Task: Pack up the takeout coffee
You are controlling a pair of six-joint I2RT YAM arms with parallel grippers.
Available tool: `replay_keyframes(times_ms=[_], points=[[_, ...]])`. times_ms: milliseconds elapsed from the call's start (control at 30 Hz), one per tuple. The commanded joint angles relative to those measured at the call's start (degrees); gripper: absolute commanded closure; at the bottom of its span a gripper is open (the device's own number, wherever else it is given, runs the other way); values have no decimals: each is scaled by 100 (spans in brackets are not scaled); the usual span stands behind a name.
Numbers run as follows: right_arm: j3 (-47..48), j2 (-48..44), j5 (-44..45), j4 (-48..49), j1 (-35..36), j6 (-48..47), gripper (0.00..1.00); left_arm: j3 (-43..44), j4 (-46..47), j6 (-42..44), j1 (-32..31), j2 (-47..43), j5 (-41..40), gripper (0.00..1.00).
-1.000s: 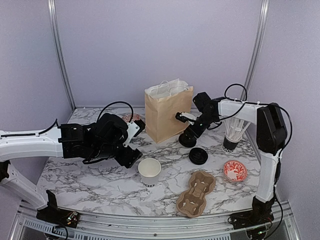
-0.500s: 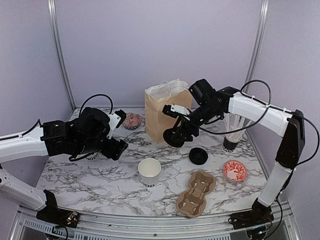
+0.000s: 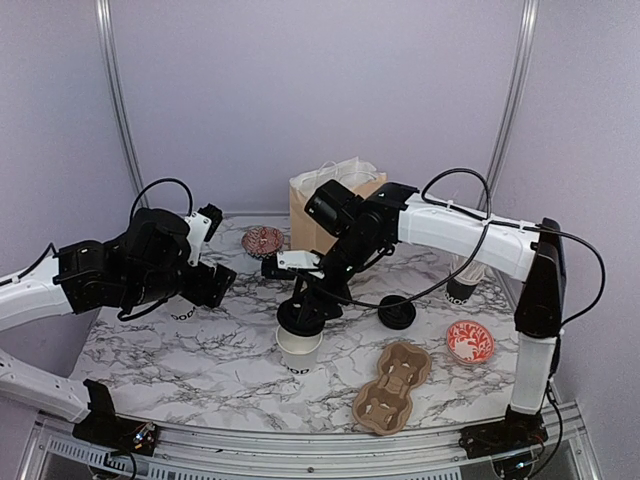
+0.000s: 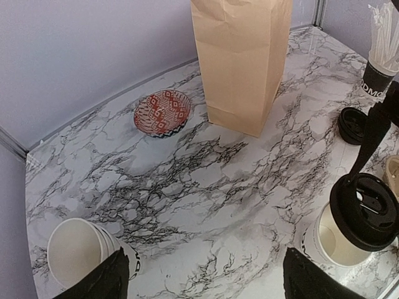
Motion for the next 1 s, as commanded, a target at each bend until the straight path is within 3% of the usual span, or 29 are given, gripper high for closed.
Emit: replay_keyframes(times_ms=[0,967], points=[[565,289,163,-397,101,-111,36,-138,-110,-116,20,-188,-69,14],[670,724,352,-474,315,-115,35,-486,14,-183,25,-310,20,14]])
